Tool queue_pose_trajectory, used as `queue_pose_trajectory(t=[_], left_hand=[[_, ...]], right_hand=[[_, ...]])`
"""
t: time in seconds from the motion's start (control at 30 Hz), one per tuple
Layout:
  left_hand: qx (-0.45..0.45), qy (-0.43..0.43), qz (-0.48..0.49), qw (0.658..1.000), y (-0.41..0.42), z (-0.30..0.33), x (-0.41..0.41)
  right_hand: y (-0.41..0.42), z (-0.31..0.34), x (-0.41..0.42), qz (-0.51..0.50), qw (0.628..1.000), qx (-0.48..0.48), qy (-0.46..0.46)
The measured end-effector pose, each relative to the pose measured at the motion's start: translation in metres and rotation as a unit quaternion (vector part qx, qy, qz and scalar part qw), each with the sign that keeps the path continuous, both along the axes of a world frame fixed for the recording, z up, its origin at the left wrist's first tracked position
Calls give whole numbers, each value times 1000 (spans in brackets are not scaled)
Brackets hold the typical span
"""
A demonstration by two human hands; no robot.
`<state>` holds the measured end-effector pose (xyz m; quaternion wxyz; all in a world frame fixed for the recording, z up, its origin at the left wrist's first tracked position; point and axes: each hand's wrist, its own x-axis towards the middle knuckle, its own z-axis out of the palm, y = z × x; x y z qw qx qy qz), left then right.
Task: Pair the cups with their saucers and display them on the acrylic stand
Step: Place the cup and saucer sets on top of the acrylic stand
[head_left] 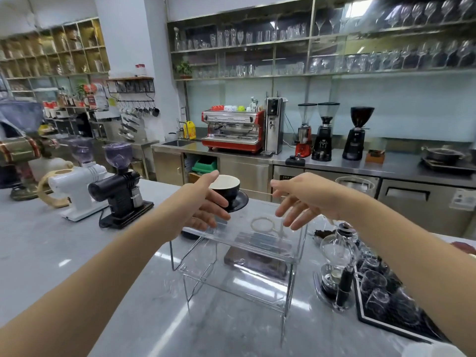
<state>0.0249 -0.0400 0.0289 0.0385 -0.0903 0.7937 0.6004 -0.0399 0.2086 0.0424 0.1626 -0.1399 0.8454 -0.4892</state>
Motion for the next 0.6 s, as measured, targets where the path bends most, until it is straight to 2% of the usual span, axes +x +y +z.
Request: queue_pose_trajectory(t=[0.3,0.6], left_hand=[[53,10,-37,998,39,-31,52],[111,-15,-44,993,54,-91,86]], right_hand=[[44,-21,64,16,999,-25,17],[95,-65,120,-41,998,-50,8]])
